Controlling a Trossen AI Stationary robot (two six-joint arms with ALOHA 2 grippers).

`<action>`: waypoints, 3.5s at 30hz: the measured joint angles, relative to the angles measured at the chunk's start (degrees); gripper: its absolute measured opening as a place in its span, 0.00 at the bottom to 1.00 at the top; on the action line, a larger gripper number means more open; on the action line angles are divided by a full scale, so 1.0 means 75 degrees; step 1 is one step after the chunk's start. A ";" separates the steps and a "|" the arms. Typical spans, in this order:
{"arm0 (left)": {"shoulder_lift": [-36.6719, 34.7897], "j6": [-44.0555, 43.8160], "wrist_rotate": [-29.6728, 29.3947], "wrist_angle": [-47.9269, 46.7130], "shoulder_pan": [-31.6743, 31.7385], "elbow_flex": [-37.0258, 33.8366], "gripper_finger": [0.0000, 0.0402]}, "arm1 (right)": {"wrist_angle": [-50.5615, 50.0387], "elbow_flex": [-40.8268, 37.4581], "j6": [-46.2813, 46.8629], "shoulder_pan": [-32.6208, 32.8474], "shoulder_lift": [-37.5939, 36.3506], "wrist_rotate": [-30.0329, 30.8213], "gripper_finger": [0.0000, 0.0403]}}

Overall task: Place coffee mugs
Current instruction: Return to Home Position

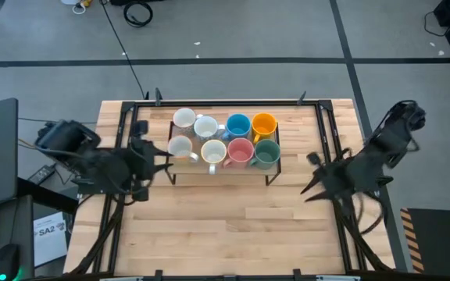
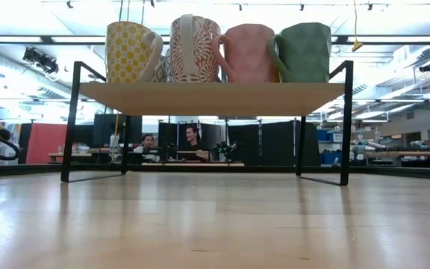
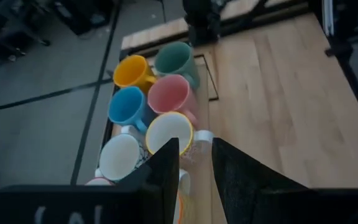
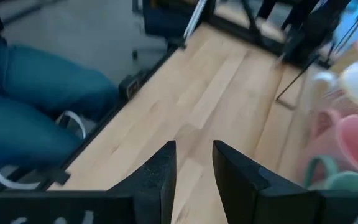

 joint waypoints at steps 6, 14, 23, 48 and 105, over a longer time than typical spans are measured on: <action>-0.0152 -0.0421 -0.0846 -0.0032 -0.0322 -0.0006 0.25 | 0.0749 -0.0914 -0.0437 -0.0084 -0.1658 0.0041 0.27; -0.0718 -0.0449 -0.0196 0.2554 0.0092 -0.3034 0.25 | 0.1494 -0.1725 -0.1405 -0.0328 -0.3072 -0.0049 0.27; -0.2276 0.1513 0.3452 0.7670 0.1179 -0.7304 0.25 | 0.1512 -0.1738 -0.1853 -0.0460 -0.3593 -0.0085 0.27; -1.0710 0.1948 0.3213 1.0486 0.1957 -1.4730 0.25 | 0.1506 -0.1738 -0.2002 -0.0460 -0.3687 0.0124 0.27; -1.1870 0.2316 0.3269 1.2490 0.3601 -1.7637 0.25 | 0.4322 -0.5770 -0.2014 -0.0459 -0.7918 0.0947 0.27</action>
